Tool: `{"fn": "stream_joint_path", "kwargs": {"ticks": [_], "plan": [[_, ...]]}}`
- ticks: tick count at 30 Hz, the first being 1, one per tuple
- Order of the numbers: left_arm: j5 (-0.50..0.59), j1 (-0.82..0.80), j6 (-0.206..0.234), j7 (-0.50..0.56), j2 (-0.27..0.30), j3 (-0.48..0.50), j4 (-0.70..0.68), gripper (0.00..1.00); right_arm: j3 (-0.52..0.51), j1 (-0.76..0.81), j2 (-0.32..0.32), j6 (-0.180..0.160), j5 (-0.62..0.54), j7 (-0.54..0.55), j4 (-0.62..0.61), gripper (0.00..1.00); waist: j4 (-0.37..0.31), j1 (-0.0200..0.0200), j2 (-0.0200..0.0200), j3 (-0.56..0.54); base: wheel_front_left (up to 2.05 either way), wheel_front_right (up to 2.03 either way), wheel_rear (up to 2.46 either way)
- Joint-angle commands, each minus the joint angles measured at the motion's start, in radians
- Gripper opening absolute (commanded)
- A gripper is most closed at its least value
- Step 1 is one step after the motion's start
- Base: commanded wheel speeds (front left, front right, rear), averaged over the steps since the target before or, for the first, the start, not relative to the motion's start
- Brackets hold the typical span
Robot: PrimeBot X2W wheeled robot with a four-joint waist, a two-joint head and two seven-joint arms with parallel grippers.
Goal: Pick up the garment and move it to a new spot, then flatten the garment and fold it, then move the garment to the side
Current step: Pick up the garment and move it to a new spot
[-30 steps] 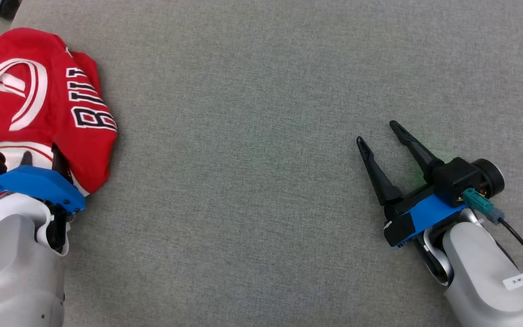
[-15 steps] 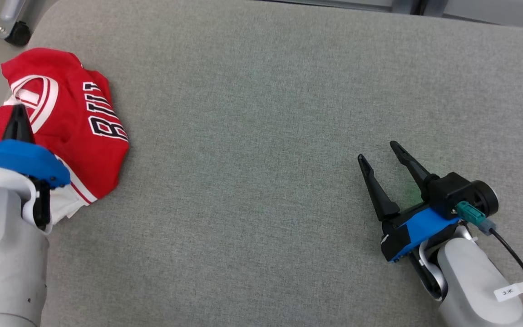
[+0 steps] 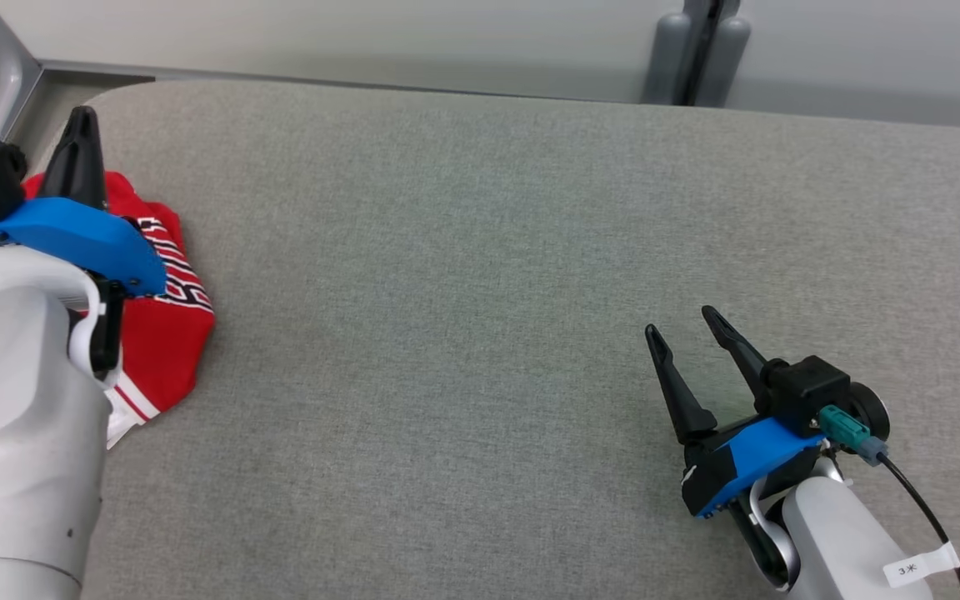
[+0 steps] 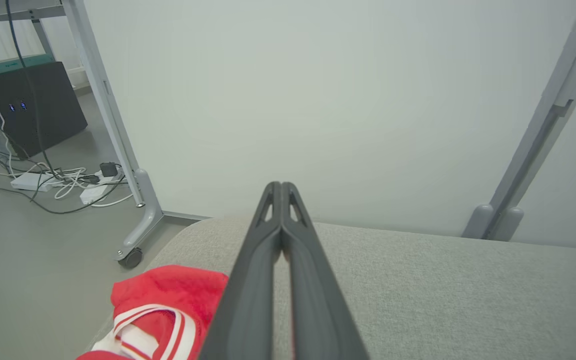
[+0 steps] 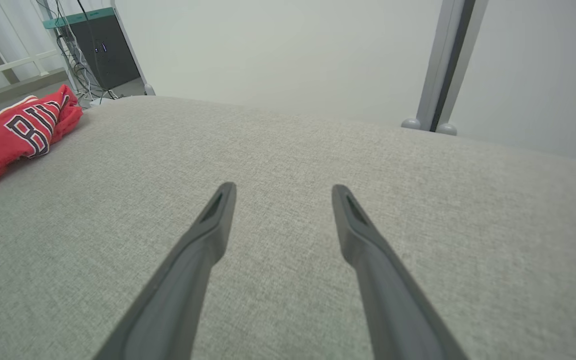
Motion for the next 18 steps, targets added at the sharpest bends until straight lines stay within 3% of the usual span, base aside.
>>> {"fn": "stream_joint_path", "kwargs": {"ticks": [1,9,18], "plan": [[-0.007,0.015,-0.001,-0.010,-0.014,-0.012,-0.010,1.00,-0.005,0.017,0.013,0.000,-0.001,0.000,0.000,1.00,-0.017,0.0000,0.0000,-0.020,0.00,0.00,0.00],[0.019,0.171,0.017,-0.051,-0.092,-0.048,-0.049,1.00,-0.068,0.056,0.050,0.000,-0.012,0.000,0.009,1.00,-0.074,0.0000,0.0000,-0.090,0.00,0.00,0.00],[0.103,0.524,0.089,-0.053,-0.151,0.029,-0.281,1.00,-0.128,0.123,0.071,0.000,-0.027,0.000,0.040,1.00,-0.142,0.0000,0.0000,-0.186,0.00,0.00,0.00]]}}
